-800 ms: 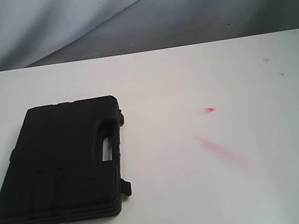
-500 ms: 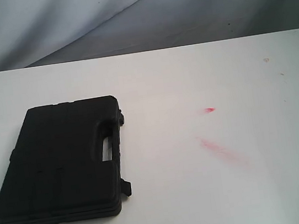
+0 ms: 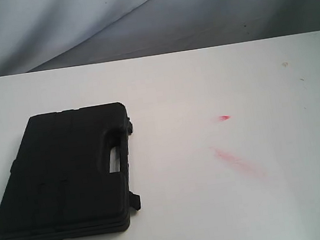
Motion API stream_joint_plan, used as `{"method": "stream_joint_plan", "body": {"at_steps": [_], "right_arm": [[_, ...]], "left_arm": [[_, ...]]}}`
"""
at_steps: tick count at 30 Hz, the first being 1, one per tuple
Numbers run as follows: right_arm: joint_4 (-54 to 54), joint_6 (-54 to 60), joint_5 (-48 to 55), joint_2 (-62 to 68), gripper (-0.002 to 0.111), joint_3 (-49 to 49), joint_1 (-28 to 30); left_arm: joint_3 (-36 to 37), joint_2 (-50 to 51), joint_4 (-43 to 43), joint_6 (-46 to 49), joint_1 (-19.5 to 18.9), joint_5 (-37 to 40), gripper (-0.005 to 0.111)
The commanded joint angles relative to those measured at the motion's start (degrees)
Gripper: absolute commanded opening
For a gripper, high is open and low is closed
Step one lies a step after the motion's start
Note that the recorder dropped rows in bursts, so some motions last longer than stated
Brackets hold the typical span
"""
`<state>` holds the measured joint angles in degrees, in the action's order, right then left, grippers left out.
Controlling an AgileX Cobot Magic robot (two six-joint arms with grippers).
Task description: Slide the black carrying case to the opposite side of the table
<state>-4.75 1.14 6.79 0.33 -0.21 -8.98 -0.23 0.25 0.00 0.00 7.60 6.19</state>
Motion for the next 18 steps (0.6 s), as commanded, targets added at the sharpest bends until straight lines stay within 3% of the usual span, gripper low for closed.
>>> {"method": "stream_joint_plan", "body": {"at_steps": [1, 18], "right_arm": [[-0.49, 0.17, -0.11, -0.33, 0.000, 0.21, 0.34], [-0.49, 0.17, -0.11, -0.33, 0.000, 0.21, 0.34]], "left_arm": [[-0.09, -0.25, -2.08, 0.41, 0.30, -0.65, 0.000], [-7.45, -0.25, -6.29, 0.00, 0.30, -0.72, 0.000]]}}
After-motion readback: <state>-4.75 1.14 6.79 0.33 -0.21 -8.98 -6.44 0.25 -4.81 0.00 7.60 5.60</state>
